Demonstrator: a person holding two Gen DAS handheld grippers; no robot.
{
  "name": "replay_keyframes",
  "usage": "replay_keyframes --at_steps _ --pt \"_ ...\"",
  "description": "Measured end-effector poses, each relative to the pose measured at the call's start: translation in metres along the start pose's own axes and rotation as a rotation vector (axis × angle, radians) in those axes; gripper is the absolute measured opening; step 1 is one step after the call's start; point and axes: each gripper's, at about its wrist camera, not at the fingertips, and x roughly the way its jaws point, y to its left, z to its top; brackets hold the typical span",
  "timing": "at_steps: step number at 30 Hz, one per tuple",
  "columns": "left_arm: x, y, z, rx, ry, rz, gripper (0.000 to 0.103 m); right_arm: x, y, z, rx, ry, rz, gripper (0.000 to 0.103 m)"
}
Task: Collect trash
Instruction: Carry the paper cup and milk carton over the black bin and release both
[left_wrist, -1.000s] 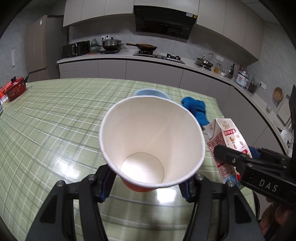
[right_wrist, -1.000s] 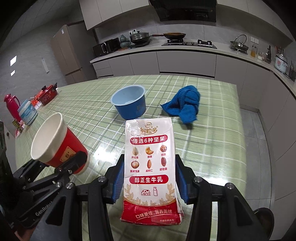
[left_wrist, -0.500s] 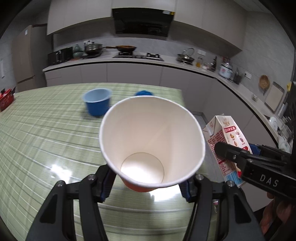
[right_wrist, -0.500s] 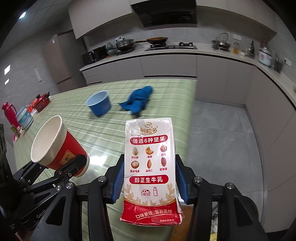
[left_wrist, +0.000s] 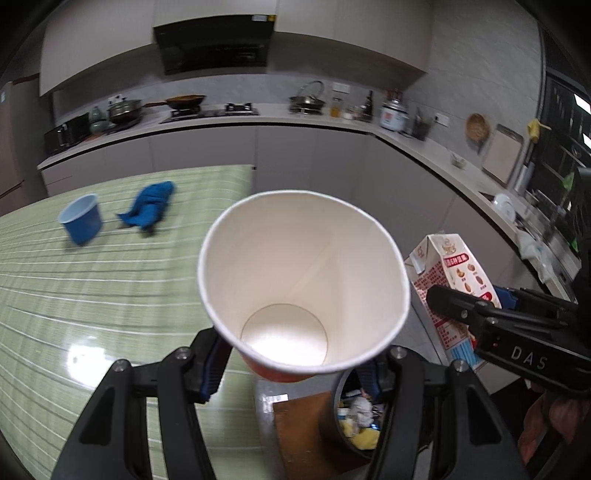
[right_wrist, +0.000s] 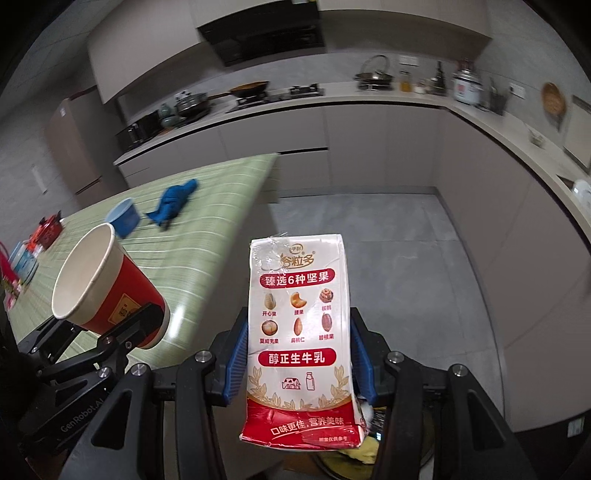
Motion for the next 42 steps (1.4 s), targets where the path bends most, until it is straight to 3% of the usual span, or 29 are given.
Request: replay_keyframes --at_steps 9,17,37,42 --pt "0.027 -0.063 -0.030 0.041 0.069 -0.055 0.060 -0.009 -0.077 -0.036 0.065 0.040 -0.061 0.052" --pt "0.050 -0.098 -0.072 0.051 0.156 -0.076 0.060 0.007 -0.116 -0.078 0.099 0.113 -0.076 0.052" --pt "0.113 -0.122 -0.148 -0.013 0.318 -0.065 0.060 0.088 -0.136 -0.136 0.080 0.262 -0.052 0.052" --pt "0.127 -0.126 -0.154 -0.047 0.327 -0.048 0.063 0.113 -0.140 -0.142 0.082 0.291 -0.002 0.052"
